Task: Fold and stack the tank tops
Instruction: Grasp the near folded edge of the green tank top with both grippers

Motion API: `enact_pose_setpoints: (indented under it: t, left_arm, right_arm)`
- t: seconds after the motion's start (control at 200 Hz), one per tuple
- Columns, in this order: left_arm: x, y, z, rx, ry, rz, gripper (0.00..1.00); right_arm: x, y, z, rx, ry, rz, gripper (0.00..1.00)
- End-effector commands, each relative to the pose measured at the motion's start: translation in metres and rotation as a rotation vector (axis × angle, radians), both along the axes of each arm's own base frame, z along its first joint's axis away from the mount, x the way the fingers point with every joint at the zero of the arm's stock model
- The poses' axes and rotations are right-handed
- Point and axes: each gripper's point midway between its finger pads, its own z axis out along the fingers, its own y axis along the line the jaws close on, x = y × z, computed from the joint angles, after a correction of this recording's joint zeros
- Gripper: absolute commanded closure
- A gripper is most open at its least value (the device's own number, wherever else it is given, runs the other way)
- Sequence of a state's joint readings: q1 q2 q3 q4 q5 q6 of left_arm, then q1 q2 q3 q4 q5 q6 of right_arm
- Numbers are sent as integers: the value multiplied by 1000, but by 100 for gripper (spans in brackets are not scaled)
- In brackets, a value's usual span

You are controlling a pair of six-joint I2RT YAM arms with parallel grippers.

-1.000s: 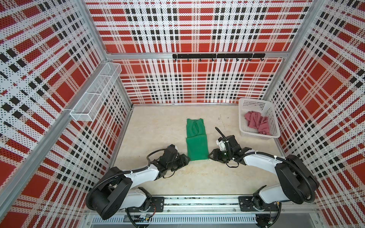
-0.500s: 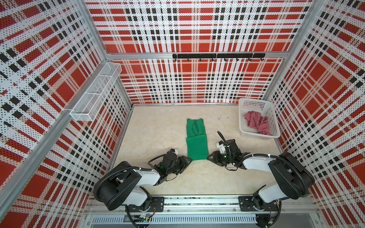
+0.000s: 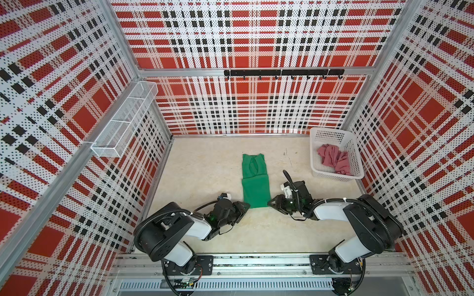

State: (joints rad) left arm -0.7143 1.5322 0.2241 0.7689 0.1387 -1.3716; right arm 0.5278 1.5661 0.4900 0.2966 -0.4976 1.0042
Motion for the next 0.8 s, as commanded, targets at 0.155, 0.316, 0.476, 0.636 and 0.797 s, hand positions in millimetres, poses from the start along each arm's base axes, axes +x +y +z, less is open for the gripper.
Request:
enact_pose_setpoints:
  t: [0.155,0.316,0.476,0.636,0.797]
  left_arm:
    - [-2,14,-28,99,44,39,59]
    - [-2,14,-31,110,46,37,70]
    - [-1,13,-29,110,41,37,75]
    - [-1,14,-30,112,38,38,75]
    - [-1,13,-30,117,38,31,75]
  right_arm:
    - [-3,4,-8,4,17,-8,57]
    - [-4,3,-10,0,23,-12,59]
    - [-7,7,-11,0,35,-5,62]
    - [-16,6,-17,-8,58,-6,56]
    - [-14,7,-19,-6,53,-13,56]
